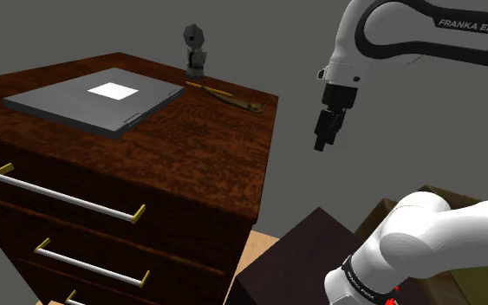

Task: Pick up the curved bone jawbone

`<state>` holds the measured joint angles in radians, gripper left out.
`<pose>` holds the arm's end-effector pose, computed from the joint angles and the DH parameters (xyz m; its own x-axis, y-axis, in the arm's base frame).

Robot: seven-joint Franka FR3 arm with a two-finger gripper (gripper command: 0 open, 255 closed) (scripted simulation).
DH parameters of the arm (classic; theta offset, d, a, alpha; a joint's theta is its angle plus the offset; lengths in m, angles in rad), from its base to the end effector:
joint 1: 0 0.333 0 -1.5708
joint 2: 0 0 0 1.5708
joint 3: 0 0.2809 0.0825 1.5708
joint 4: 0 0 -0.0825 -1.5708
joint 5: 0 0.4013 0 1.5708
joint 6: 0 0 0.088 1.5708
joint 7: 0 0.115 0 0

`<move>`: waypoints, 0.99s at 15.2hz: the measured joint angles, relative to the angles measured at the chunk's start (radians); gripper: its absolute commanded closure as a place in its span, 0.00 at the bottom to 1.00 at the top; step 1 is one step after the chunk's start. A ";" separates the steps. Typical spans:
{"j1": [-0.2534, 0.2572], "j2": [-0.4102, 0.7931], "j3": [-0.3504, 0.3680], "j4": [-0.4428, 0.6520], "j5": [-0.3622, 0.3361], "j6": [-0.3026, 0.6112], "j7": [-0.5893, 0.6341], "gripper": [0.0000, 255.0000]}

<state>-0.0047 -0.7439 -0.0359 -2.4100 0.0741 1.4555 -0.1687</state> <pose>0.3399 -0.0056 0.5090 0.9703 0.1504 -0.1894 0.1267 -0.9832 -0.1316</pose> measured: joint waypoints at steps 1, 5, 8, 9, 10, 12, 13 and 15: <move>0.000 0.000 0.000 0.000 0.000 0.000 0.000 0.00; 0.010 0.117 0.001 0.085 0.004 0.045 -0.012 0.00; 0.019 0.227 0.004 0.167 0.010 0.086 -0.021 0.00; 0.023 0.266 0.006 0.204 0.012 0.090 -0.023 0.00; 0.027 0.297 0.010 0.230 0.016 0.100 -0.021 0.00; 0.031 0.372 0.009 0.307 0.017 0.105 -0.031 0.00; 0.032 0.414 0.008 0.350 0.018 0.110 -0.036 0.00; 0.039 0.494 0.014 0.425 0.023 0.122 -0.037 0.00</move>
<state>0.0346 -0.2504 -0.0223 -1.9847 0.0974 1.5773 -0.2055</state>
